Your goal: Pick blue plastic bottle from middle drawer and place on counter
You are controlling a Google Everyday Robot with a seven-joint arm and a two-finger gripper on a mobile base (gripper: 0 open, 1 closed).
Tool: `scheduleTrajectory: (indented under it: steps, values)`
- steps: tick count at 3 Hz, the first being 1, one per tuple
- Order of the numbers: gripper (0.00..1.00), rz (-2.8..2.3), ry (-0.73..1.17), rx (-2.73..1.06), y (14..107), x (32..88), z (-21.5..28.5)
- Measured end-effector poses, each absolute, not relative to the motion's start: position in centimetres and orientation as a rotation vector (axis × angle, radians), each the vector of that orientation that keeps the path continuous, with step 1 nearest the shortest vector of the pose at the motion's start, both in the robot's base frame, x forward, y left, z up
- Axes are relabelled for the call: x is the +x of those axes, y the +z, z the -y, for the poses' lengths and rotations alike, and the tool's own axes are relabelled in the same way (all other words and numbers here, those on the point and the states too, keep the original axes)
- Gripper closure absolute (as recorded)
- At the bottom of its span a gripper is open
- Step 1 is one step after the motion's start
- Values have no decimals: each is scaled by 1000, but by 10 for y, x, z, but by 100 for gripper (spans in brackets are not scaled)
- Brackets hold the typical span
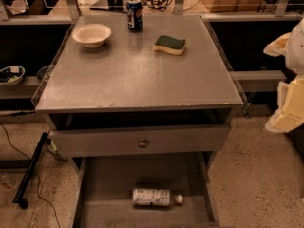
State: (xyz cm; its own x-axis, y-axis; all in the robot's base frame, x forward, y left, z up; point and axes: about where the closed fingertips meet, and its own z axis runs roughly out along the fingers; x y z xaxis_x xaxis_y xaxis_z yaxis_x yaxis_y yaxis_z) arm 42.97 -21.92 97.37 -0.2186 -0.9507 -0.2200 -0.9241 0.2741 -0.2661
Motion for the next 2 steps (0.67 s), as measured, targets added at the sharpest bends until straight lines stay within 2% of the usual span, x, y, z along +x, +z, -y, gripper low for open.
scheduleTrajectory:
  steps: [2]
  values:
    - [0,-2154,-147,-1780,932,417,208]
